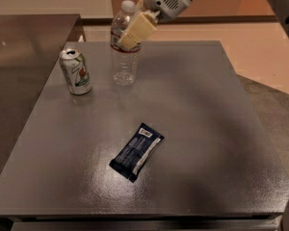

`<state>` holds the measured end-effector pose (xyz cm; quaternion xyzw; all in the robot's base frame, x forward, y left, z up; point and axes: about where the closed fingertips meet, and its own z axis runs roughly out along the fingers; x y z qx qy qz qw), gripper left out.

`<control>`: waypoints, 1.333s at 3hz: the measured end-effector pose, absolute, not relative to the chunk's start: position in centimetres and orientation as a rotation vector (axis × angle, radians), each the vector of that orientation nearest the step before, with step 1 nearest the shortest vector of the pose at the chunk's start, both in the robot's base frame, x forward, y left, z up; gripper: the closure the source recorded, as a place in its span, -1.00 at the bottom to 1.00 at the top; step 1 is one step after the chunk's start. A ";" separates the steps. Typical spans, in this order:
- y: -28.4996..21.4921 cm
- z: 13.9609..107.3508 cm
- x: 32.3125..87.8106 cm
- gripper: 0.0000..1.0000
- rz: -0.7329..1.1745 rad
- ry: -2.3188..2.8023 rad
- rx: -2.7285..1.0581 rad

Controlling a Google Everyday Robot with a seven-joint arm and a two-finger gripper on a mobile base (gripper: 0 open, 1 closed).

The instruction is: Move water bottle near 7up can

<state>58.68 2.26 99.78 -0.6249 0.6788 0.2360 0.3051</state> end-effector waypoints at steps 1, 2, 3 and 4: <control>5.4 98.7 58.8 1.00 0.621 1.783 -1.711; 7.5 97.6 59.1 1.00 0.612 1.781 -1.742; 8.5 96.5 59.3 0.65 0.606 1.798 -1.754; 9.3 95.5 59.5 0.16 0.596 1.815 -1.759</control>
Offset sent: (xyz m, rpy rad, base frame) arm 0.0077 0.0722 -0.0315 -0.0692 -0.0041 0.0726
